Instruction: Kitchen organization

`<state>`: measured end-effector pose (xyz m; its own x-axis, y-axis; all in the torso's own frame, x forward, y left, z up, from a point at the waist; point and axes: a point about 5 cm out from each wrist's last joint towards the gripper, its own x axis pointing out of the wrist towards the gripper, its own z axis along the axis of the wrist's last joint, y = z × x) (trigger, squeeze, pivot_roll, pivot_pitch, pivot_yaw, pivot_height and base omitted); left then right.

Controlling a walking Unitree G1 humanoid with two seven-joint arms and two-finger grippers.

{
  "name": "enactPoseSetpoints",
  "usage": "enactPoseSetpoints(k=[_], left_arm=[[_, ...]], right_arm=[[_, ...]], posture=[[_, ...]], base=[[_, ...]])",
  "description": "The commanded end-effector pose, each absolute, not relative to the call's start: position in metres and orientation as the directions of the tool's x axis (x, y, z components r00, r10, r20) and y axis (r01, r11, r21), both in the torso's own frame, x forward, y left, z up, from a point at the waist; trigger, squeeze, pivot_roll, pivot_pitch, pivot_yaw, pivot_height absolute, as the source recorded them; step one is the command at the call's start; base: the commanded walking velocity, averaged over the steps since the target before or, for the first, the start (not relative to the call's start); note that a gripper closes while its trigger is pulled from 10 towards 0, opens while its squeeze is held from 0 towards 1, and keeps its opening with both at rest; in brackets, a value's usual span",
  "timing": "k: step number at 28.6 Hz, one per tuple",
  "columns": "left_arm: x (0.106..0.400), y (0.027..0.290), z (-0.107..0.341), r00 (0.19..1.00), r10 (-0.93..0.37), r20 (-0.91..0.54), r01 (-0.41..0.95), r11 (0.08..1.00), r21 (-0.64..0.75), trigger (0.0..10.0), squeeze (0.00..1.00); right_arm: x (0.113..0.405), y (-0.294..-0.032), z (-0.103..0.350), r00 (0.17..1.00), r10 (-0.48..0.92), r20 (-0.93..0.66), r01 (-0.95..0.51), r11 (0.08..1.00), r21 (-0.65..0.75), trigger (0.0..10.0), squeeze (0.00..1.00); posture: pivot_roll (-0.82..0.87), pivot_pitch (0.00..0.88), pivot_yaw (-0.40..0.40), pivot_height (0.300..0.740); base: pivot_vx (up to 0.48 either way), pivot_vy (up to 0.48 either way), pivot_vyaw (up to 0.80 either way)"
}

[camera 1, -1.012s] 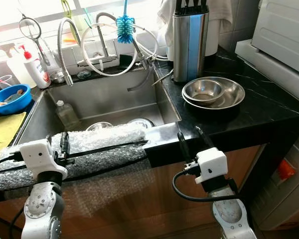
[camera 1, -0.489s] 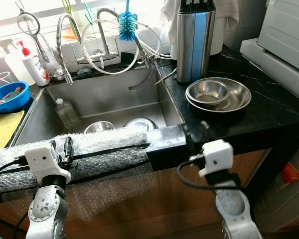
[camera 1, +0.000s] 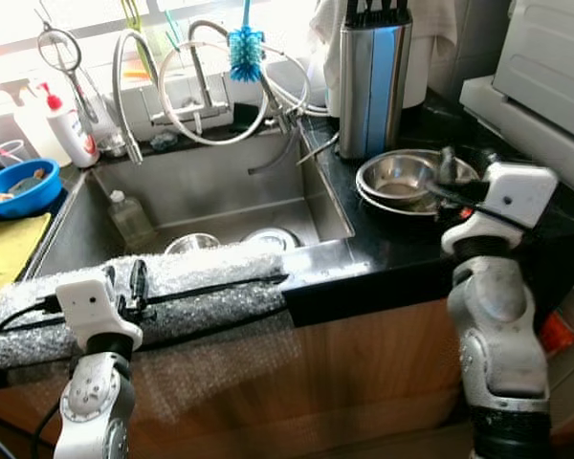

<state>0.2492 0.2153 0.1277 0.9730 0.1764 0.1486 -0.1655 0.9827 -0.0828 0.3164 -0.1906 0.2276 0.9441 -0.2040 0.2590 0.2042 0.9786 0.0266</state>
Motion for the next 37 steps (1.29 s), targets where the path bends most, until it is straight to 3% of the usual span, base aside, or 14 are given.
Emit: enactPoseSetpoints(k=[1, 5, 17, 19, 28, 37], left_arm=[[0.250, 0.217, 0.126, 0.976, 0.175, 0.131, -0.169, 0.984, -0.059, 10.0, 0.00], [0.252, 0.213, 0.125, 0.979, 0.157, 0.129, -0.151, 0.987, -0.055, 10.0, 0.00], [0.253, 0.211, 0.126, 0.979, 0.152, 0.134, -0.145, 0.988, -0.054, 10.0, 0.00], [0.254, 0.209, 0.125, 0.980, 0.146, 0.133, -0.140, 0.989, -0.057, 10.0, 0.00], [0.256, 0.208, 0.126, 0.981, 0.140, 0.134, -0.133, 0.990, -0.055, 10.0, 0.00], [0.256, 0.208, 0.126, 0.983, 0.135, 0.128, -0.130, 0.990, -0.050, 10.0, 0.00]], right_arm=[[0.323, -0.191, 0.223, 0.957, -0.210, 0.200, 0.204, 0.978, 0.053, 10.0, 0.00], [0.345, -0.195, 0.221, 0.975, -0.208, 0.084, 0.198, 0.974, 0.107, 10.0, 0.00], [0.379, -0.200, 0.217, 0.989, -0.145, -0.009, 0.145, 0.987, 0.072, 10.0, 0.00], [0.391, -0.197, 0.216, 0.993, -0.099, -0.070, 0.108, 0.986, 0.128, 10.0, 0.00], [0.409, -0.192, 0.233, 0.995, -0.075, -0.062, 0.087, 0.972, 0.220, 10.0, 0.00], [0.416, -0.202, 0.247, 0.987, -0.152, -0.055, 0.162, 0.948, 0.276, 10.0, 0.00]], posture=[[-0.13, 0.000, 0.156, 0.740], [-0.12, 0.000, 0.155, 0.740], [-0.12, 0.000, 0.150, 0.740], [-0.12, 0.000, 0.146, 0.740], [-0.11, 0.000, 0.142, 0.740], [-0.11, 0.000, 0.141, 0.740]], base=[[0.000, 0.000, 0.00], [0.000, 0.000, 0.00], [0.000, 0.000, 0.00], [0.000, 0.000, 0.00], [0.000, 0.000, 0.00], [0.000, 0.000, 0.00]])
